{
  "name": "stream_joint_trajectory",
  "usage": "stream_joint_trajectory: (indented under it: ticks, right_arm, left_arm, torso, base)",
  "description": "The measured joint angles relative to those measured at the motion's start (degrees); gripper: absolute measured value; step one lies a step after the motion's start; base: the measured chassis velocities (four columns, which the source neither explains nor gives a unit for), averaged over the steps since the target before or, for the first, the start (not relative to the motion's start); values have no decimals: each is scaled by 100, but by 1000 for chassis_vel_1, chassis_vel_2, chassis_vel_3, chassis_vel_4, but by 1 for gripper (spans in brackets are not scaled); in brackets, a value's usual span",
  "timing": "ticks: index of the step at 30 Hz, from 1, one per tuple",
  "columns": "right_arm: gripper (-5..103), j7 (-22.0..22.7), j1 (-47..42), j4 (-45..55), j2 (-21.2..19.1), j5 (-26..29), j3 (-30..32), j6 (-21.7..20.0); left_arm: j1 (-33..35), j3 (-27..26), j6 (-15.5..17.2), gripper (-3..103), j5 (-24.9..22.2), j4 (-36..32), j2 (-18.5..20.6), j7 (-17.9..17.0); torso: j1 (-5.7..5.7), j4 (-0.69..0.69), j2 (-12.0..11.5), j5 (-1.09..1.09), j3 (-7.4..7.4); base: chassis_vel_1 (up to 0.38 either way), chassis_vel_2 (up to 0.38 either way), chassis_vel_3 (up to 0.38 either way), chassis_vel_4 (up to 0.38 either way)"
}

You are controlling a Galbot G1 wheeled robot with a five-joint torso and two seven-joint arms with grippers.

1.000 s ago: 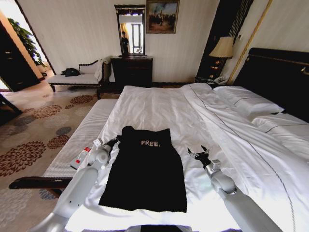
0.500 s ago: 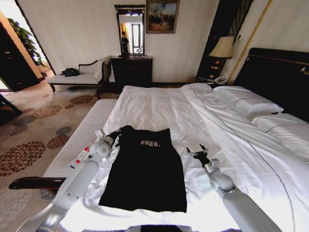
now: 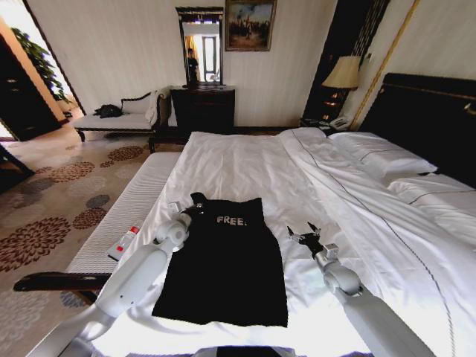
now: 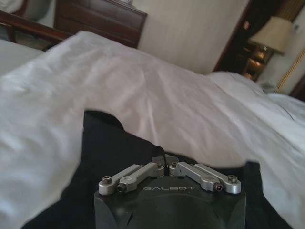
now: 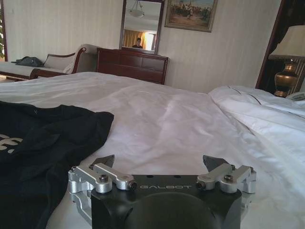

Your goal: Fold the clothes on the bed.

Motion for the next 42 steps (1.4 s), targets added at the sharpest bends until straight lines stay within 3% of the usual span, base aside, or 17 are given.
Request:
stream_joint_trajectory:
  ticks: [14,32,38,40,42]
  right_arm:
    - [100,-2,57,-14,-35,34,4,-8]
    - [100,-2,98,7,-60,69,14,-11]
    - [100,-3,118,6,-64,73,8,-10]
    - [100,-3,142,6,-63,78,-4,-11]
    - [100,-4,185,5,-63,107,-17,-12]
  left_arm:
    - [17,764,-28,0,298,314,-233,-1]
    - [70,835,-29,-2,455,694,-520,-64]
    - [116,813,26,24,563,531,-411,-99]
    - [124,820,30,24,564,458,-369,-97]
    - [148,819,35,36,550,296,-276,-96]
  torso:
    - [0,0,0,0,0]
    - [0,0,0,-1,0]
    - [0,0,0,-1,0]
    - [0,0,0,-1,0]
    - [0,1,0,-1,0]
  base:
    - [0,0,0,0]
    - [0,0,0,0]
    - [0,0,0,0]
    - [0,0,0,0]
    - [0,0,0,0]
